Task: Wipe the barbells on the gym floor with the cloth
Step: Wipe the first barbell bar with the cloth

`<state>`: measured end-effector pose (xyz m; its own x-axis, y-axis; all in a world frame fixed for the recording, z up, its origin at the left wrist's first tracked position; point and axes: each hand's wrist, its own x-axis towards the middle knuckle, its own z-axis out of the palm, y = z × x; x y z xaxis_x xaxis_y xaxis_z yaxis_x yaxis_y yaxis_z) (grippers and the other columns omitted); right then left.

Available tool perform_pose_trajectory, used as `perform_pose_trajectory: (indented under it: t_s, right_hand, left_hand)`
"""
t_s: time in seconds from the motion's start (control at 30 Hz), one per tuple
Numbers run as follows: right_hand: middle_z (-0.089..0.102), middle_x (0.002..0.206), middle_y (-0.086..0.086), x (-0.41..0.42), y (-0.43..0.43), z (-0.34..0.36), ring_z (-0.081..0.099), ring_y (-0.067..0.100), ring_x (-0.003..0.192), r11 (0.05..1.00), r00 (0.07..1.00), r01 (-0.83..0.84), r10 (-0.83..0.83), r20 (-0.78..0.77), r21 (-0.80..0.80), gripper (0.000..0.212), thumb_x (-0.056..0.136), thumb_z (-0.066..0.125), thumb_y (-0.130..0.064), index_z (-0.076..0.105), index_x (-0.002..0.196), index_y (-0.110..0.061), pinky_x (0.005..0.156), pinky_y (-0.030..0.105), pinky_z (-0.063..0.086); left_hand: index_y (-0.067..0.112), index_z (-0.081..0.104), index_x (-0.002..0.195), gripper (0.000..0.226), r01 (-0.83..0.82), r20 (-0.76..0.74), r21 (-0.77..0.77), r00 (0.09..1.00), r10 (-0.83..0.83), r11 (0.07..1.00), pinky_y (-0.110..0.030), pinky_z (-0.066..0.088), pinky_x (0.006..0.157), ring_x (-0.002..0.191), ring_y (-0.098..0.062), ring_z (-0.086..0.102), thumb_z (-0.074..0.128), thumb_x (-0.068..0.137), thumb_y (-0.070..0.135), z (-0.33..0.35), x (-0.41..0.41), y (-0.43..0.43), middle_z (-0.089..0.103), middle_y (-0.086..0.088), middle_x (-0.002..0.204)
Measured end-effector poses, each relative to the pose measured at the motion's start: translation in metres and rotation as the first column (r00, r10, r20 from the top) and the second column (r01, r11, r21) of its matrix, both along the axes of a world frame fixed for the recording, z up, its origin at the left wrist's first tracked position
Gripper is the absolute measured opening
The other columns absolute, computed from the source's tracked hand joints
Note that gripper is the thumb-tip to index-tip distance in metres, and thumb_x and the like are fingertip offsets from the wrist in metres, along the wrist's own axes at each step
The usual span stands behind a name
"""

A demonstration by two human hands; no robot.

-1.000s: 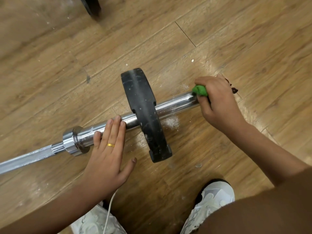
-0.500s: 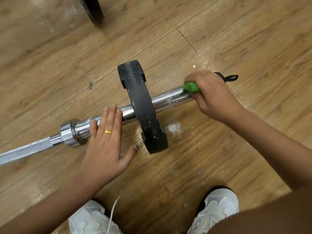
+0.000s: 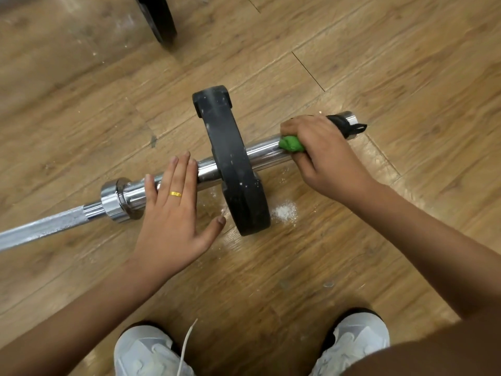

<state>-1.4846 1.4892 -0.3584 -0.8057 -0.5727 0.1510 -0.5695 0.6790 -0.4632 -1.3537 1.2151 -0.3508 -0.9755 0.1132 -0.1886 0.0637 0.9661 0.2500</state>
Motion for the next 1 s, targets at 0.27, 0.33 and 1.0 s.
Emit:
perform_pose_trajectory:
  t_s: [0.27, 0.33, 1.0]
  right_hand:
    - [0.066, 0.108, 0.007, -0.021, -0.01, 0.001, 0.058, 0.029, 0.104, 0.997, 0.997, 0.075, -0.075, -0.003, -0.001, 0.027, 0.091, 0.052, -0.016, 0.062, 0.114, -0.007, 0.1, 0.04, 0.039]
    - [0.066, 0.105, 0.008, -0.028, -0.013, 0.004, 0.057, 0.029, 0.101, 0.997, 0.996, 0.083, -0.083, 0.012, 0.005, 0.027, 0.091, 0.051, -0.017, 0.063, 0.112, -0.007, 0.095, 0.039, 0.04]
    - [0.063, 0.123, 0.008, -0.047, -0.027, -0.005, 0.053, 0.027, 0.12, 0.999, 0.999, 0.049, -0.049, 0.017, -0.001, 0.035, 0.085, 0.063, -0.002, 0.06, 0.12, -0.006, 0.114, 0.045, 0.032]
  left_hand:
    - [0.008, 0.002, 0.161, 0.1, -0.011, -0.033, -0.035, 0.999, 0.01, 0.999, -0.042, -0.024, 0.118, 0.156, -0.02, -0.01, 0.047, 0.091, 0.065, -0.002, -0.019, -0.006, -0.003, -0.007, 0.17]
    - [0.007, 0.004, 0.161, 0.1, 0.002, -0.028, -0.049, 1.0, -0.003, 0.999, -0.04, -0.025, 0.118, 0.156, -0.021, -0.007, 0.046, 0.09, 0.065, -0.002, -0.025, -0.01, -0.001, -0.008, 0.17]
    - [0.009, 0.0, 0.161, 0.103, -0.012, 0.028, -0.153, 0.999, 0.017, 0.988, -0.04, -0.029, 0.116, 0.156, -0.022, -0.01, 0.042, 0.089, 0.069, 0.012, -0.067, -0.021, -0.003, -0.007, 0.17]
